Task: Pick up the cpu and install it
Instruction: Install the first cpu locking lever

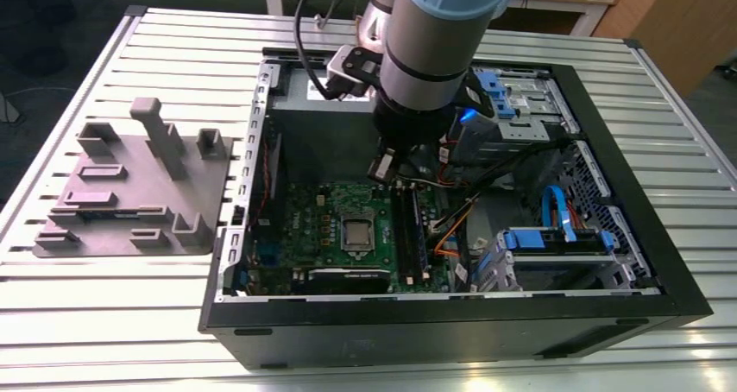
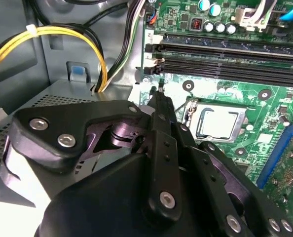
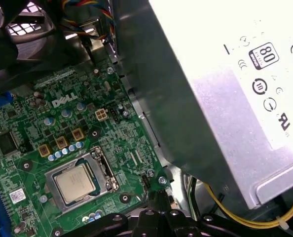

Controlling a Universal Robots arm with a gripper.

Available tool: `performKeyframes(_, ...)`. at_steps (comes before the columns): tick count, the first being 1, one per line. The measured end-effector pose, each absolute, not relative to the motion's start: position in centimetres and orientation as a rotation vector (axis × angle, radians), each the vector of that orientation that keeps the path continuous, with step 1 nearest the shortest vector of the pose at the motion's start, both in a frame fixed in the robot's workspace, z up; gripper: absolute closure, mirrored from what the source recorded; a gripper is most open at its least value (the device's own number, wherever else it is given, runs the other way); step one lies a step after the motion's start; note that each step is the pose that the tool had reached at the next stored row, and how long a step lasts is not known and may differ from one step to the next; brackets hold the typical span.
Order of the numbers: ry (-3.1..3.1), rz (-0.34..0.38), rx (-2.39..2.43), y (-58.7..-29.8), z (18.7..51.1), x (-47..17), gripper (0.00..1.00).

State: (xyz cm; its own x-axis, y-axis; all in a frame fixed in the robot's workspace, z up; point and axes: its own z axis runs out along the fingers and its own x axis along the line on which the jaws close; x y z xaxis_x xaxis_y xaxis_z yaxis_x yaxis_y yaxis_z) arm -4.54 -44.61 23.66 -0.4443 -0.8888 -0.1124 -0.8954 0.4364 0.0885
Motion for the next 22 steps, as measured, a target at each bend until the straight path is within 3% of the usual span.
performKeyframes(22,2.598,0.189,-1.690,-45.9,23.7,-5.1,0.90)
